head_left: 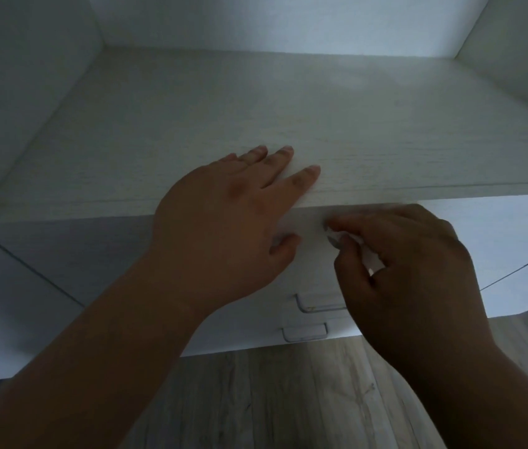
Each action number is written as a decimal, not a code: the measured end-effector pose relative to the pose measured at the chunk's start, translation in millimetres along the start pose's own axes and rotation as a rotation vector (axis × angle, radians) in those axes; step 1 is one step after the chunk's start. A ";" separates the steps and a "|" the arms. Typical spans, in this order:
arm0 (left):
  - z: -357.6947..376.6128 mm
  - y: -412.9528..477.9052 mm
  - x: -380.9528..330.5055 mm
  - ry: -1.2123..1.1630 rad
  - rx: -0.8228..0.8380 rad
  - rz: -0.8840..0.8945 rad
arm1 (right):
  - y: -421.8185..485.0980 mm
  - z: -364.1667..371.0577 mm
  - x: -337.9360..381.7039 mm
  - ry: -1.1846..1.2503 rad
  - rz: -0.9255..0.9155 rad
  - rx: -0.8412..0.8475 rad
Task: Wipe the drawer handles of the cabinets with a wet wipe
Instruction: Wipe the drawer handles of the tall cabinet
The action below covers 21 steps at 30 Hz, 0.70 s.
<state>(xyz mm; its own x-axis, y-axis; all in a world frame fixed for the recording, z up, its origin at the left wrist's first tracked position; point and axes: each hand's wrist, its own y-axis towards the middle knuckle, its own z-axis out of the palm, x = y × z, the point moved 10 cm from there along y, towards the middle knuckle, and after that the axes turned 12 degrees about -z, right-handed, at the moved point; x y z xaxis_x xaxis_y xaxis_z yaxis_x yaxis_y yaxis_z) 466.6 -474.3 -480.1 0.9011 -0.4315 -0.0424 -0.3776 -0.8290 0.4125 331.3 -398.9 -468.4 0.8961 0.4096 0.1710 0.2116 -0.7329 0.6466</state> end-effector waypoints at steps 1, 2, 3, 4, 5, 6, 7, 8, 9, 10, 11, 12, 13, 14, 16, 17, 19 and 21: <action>0.1 0.2 -0.8 -0.004 -0.005 0.002 | 0.3 -0.7 0.2 -0.004 -0.005 0.005; -0.4 0.1 -0.2 -0.007 -0.012 0.000 | 1.8 -0.3 -0.7 0.000 -0.009 0.014; -0.7 0.2 0.7 -0.007 -0.016 -0.002 | 3.5 0.6 -3.1 0.012 -0.013 0.027; 0.0 0.4 0.8 -0.005 -0.014 -0.002 | 4.7 1.6 -6.5 0.028 -0.017 0.041; 0.5 0.4 1.0 -0.003 -0.008 -0.002 | 5.3 3.1 -9.7 0.043 -0.022 0.053; 1.0 0.5 1.3 -0.004 -0.002 -0.003 | 5.1 4.4 -12.1 0.048 -0.024 0.058; 0.9 0.6 1.6 -0.005 0.001 -0.004 | 4.3 5.0 -13.2 0.036 -0.022 0.057; 0.5 0.5 1.7 -0.006 -0.001 -0.005 | 3.1 4.9 -13.0 0.008 -0.019 0.051; 0.3 0.3 1.7 -0.004 -0.002 -0.004 | 1.8 4.1 -11.6 -0.023 -0.015 0.040; 0.2 0.2 1.4 -0.001 -0.003 -0.003 | 0.6 2.9 -9.6 -0.039 -0.010 0.023; 0.2 0.1 1.4 0.001 -0.003 -0.004 | -0.6 1.8 -8.4 -0.030 -0.001 0.001; 0.2 0.3 1.2 0.005 -0.005 -0.005 | -1.7 0.7 -7.9 -0.001 0.010 -0.023; -0.1 0.5 1.1 0.009 -0.007 -0.007 | -2.5 -0.2 -9.2 0.036 0.023 -0.046; -0.2 0.8 1.2 0.010 -0.011 -0.008 | -3.0 -0.3 -11.5 0.073 0.040 -0.061; -1.2 0.2 1.2 0.002 -0.019 -0.006 | -4.6 2.8 -16.2 0.117 0.072 -0.070; -1.6 0.1 1.1 -0.004 -0.021 -0.003 | -5.9 4.2 -17.2 0.116 0.085 -0.078; -1.6 0.1 0.6 -0.014 -0.018 0.002 | -10.0 4.7 -17.2 0.108 0.121 -0.116; -2.1 1.1 -0.2 -0.014 -0.020 0.004 | -12.6 2.4 -15.4 0.109 0.131 -0.140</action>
<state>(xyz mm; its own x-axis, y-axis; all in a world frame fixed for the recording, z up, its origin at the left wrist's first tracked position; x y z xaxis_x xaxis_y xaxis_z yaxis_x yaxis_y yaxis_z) 466.5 -474.3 -477.7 0.8963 -0.4401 -0.0536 -0.3770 -0.8201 0.4305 315.8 -397.3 -480.9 0.8635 0.3774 0.3346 0.0332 -0.7044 0.7090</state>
